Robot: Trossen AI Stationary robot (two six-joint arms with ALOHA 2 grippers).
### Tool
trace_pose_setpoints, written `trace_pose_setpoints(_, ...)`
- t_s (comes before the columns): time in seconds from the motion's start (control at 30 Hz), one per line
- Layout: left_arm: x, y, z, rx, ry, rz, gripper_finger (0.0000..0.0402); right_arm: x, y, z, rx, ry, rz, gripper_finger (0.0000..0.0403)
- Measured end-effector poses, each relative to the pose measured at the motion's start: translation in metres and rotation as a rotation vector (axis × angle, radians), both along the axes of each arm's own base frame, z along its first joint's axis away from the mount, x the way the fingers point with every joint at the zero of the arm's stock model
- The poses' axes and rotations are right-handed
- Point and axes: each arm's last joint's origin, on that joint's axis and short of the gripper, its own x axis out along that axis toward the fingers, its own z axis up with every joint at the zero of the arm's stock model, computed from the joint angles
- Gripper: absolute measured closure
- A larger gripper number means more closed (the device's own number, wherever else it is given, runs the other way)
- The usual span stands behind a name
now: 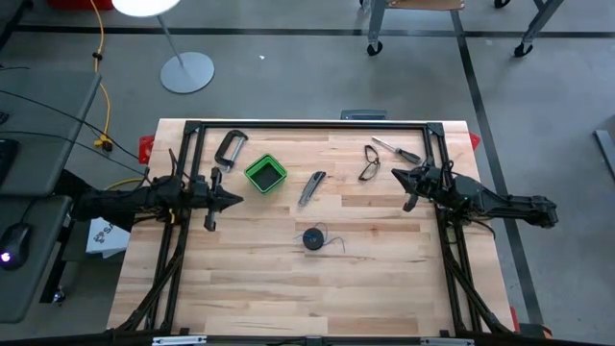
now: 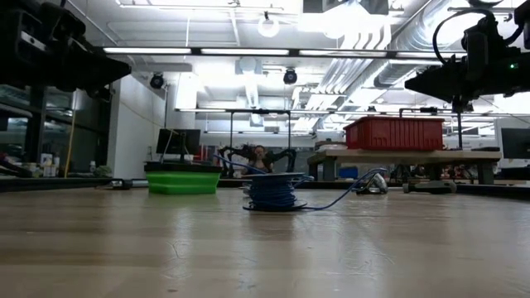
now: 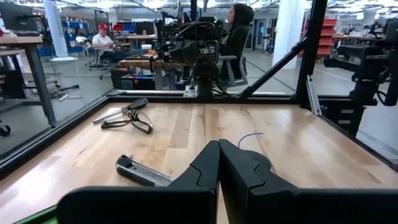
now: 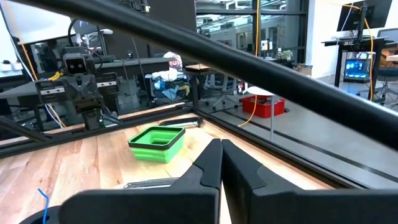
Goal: Coil cords
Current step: Return to Home Position
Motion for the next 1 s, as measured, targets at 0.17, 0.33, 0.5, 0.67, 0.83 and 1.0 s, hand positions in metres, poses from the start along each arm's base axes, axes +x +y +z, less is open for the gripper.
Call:
trace_pose_setpoints(0.17,0.000,0.000,0.000,0.000,0.000,0.000,0.0401,0.000,0.000,0.000,0.000,0.000,0.000,0.0403)
trace_pose_setpoints(0.33,0.000,0.000,0.000,0.000,0.000,0.000,0.0401,0.000,0.000,0.000,0.000,0.000,0.000,0.0403)
trace_pose_setpoints(0.5,0.000,0.000,0.000,0.000,-0.001,0.000,0.0401,-0.001,0.001,0.002,-0.002,-0.028,0.005,0.0403)
trace_pose_setpoints(0.67,0.000,0.000,0.000,0.000,-0.002,0.001,0.0401,0.001,0.007,0.001,-0.008,-0.014,0.152,0.0403)
trace_pose_setpoints(0.83,0.000,0.000,0.000,0.000,-0.001,0.003,0.0401,0.002,0.014,0.000,0.037,-0.016,0.286,0.0403)
trace_pose_setpoints(1.0,0.000,0.000,0.000,0.000,-0.001,0.003,0.0401,0.002,0.014,0.000,0.069,-0.026,0.293,0.0403)
